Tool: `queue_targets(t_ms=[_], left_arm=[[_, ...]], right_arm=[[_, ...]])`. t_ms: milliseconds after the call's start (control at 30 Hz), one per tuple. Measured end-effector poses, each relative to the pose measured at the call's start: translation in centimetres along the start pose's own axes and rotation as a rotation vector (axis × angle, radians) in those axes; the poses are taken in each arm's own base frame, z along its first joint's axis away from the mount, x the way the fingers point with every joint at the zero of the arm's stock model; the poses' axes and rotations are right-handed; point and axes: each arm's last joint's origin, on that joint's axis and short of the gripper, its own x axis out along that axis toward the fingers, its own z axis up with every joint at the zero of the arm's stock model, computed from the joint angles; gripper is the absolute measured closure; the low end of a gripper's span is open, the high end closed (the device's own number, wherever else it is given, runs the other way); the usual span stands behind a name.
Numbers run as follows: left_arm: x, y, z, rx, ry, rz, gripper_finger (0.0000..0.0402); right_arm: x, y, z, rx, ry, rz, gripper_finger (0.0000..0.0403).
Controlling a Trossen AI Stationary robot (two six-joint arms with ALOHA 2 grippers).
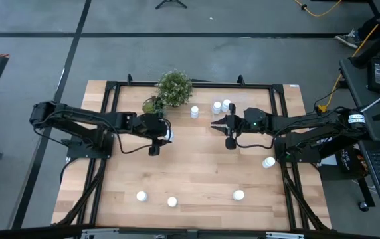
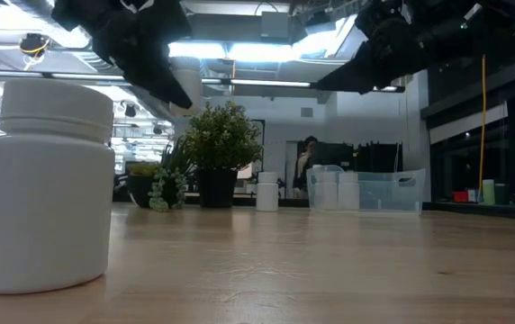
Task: Pick and place pill bottles into a basket
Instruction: Put the white pill bottle into the transparent bin
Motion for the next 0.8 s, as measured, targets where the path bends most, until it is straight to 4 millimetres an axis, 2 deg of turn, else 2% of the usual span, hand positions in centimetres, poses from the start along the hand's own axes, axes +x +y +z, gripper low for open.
queue_targets(t_ms=[200, 367, 533, 800], left_arm=[[0.8, 0.2, 0.6, 0.023, 0.046, 0.009, 0.0232], [1.0, 1.2, 1.0, 0.014, 0.053, 0.036, 0.0232], [1.1, 2.4, 0.8, -0.016, 0.059, 0.071, 0.0232], [1.1, 2.7, 0.8, -0.002, 0.056, 0.072, 0.0232]], right_arm=[[0.1, 0.2, 0.9, 0.022, -0.072, 0.011, 0.0248], [1.1, 0.8, 2.4, 0.015, -0.093, 0.038, 0.0192], [3.5, 1.3, 4.2, -0.008, -0.07, 0.075, 0.0151], [7.8, 1.4, 5.4, -0.072, -0.026, 0.086, 0.0116]])
